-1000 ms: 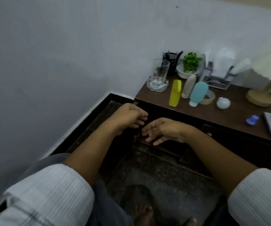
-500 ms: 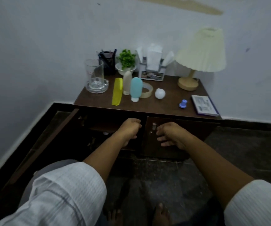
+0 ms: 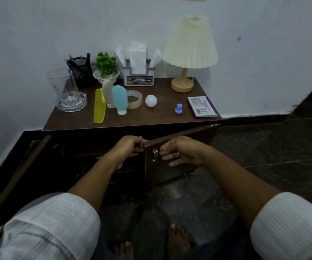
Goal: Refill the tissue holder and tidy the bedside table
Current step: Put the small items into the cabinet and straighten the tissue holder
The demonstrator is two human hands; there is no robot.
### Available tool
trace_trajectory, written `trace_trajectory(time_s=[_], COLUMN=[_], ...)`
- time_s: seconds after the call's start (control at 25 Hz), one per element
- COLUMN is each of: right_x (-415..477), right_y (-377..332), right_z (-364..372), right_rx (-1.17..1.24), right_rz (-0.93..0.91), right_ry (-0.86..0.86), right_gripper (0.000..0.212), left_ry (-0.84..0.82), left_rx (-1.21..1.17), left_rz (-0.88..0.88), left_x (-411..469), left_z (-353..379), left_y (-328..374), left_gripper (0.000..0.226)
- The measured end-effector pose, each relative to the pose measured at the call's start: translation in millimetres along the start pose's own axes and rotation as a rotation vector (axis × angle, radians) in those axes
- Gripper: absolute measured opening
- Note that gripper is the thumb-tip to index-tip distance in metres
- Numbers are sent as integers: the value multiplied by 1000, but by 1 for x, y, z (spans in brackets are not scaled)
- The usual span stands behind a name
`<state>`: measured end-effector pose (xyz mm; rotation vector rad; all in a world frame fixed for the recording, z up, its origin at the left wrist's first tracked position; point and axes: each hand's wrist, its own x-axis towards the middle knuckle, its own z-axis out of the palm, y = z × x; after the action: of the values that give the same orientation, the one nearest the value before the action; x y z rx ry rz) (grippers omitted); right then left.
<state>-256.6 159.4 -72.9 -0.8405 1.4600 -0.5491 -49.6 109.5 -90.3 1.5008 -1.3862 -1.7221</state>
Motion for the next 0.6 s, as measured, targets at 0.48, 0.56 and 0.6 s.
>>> trace_trajectory(time_s=[0.48, 0.56, 0.6], right_x=[-68, -85, -93], right_y=[45, 52, 57], right_z=[-81, -96, -104], right_rx=[-132, -170, -180], right_rz=[253, 277, 283], right_ry=[-278, -226, -194], right_gripper=[34, 31, 31], left_ry=[-731, -804, -829], left_rx=[188, 171, 154], left_rz=[-189, -198, -202], left_x=[-30, -33, -35], left_z=[71, 96, 109], left_y=[14, 10, 9], left_gripper=[43, 47, 49])
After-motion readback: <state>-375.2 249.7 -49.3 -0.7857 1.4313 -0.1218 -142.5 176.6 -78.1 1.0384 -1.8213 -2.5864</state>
